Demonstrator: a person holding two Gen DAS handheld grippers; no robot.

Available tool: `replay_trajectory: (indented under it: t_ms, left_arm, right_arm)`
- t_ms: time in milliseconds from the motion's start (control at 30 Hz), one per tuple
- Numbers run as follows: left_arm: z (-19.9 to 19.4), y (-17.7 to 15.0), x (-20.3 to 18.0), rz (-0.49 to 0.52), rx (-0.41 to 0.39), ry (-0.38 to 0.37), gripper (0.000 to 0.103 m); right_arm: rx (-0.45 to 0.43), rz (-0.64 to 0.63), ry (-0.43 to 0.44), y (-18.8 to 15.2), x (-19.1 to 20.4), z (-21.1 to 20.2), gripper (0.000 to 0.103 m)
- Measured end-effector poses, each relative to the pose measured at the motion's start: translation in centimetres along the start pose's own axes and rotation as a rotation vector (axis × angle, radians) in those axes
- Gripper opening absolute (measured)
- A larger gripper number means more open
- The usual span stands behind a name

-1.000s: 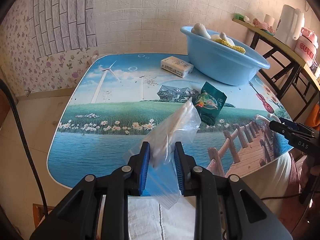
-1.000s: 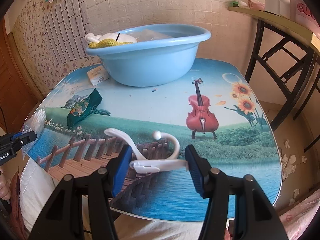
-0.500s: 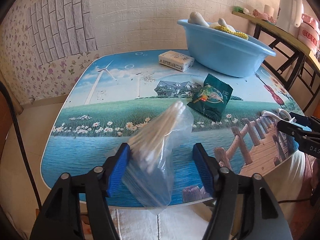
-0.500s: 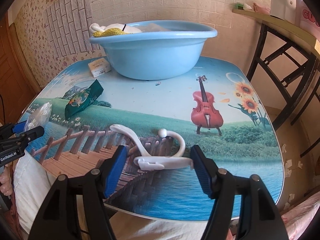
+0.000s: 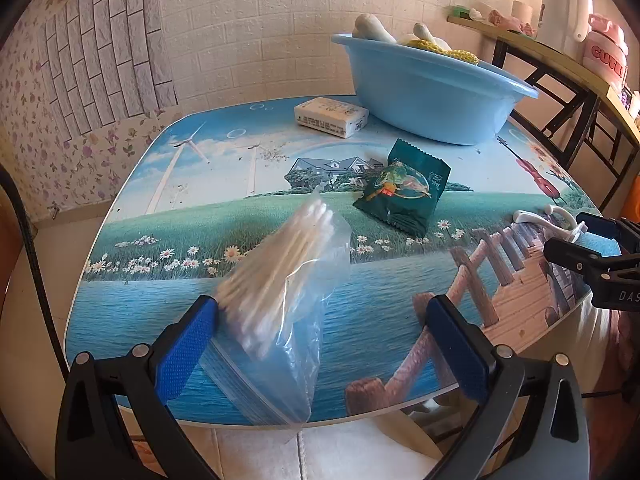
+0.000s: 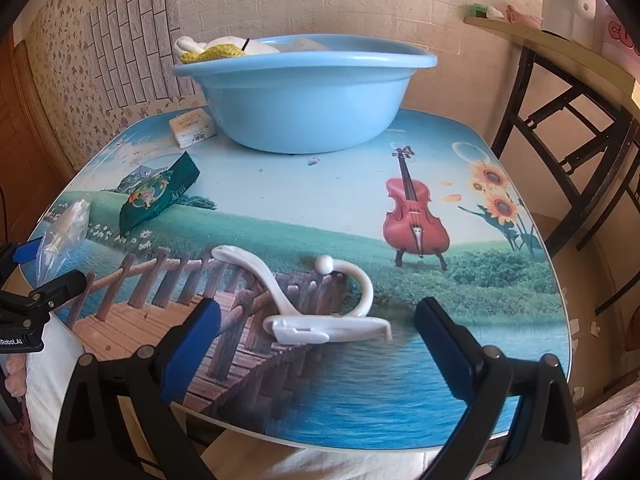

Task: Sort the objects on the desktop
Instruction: 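Hold the swab bag and white hook piece lifted above the table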

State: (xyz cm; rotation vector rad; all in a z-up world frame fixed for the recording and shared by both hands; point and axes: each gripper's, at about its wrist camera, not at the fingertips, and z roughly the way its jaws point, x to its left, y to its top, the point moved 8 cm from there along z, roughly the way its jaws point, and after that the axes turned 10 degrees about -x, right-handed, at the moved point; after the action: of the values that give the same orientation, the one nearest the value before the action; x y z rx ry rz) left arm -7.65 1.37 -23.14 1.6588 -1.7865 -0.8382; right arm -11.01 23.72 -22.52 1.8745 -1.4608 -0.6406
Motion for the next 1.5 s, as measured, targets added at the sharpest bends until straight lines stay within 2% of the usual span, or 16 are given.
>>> replay_trajectory:
  t_ms: [1467,1500]
  left_arm:
    - [0.03,0.12,-0.05,-0.004,0.004,0.003,0.103]
    - [0.03,0.10,-0.07,-0.004,0.003,0.003,0.103]
  right_arm:
    - [0.003,-0.013,0.006,0.14,0.17,0.16,0.103]
    - [0.001,-0.013,0.005,0.20,0.17,0.11,0.099]
